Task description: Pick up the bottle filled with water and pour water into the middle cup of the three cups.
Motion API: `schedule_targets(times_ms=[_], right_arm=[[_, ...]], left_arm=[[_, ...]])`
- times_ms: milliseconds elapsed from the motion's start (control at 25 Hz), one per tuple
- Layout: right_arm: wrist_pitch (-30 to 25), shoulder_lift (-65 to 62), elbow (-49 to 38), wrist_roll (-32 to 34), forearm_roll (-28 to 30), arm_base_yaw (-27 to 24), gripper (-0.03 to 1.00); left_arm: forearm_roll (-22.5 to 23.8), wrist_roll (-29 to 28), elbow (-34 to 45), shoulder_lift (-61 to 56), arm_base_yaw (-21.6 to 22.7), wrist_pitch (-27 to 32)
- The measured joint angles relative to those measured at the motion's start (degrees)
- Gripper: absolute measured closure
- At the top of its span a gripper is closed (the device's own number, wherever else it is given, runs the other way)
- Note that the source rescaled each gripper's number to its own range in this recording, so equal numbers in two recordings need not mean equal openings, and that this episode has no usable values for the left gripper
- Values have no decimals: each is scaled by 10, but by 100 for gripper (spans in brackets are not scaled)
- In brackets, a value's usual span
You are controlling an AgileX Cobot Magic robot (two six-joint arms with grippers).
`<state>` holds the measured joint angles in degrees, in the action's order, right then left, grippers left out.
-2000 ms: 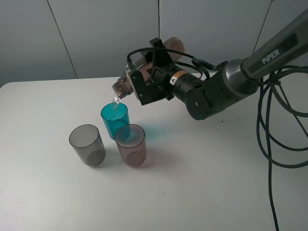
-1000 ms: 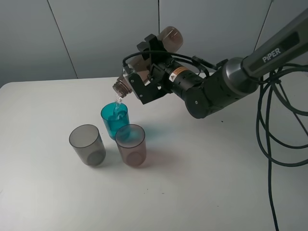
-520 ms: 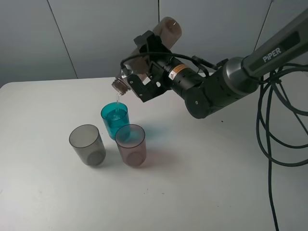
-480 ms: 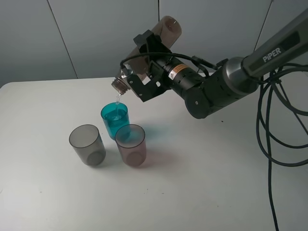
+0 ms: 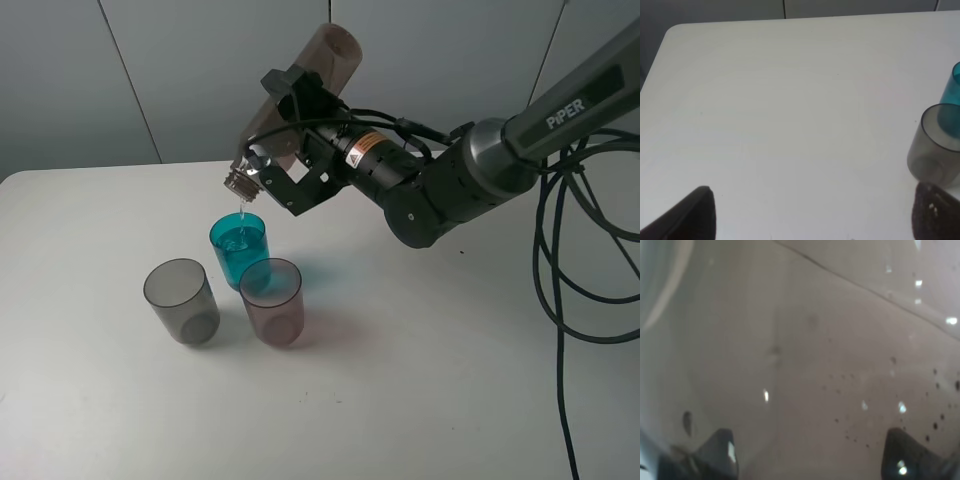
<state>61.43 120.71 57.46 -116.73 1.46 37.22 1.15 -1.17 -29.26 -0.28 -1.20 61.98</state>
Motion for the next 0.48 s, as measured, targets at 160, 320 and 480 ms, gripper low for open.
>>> schedule_targets(times_ms=[160, 320, 480], right_arm=[[2, 0, 0, 0, 9, 0, 95], [2, 0, 0, 0, 9, 0, 95], [3, 0, 0, 23, 9, 0, 95]], left_arm=[[0, 0, 0, 0, 0, 0], [0, 0, 0, 0, 0, 0], [0, 0, 0, 0, 0, 0]])
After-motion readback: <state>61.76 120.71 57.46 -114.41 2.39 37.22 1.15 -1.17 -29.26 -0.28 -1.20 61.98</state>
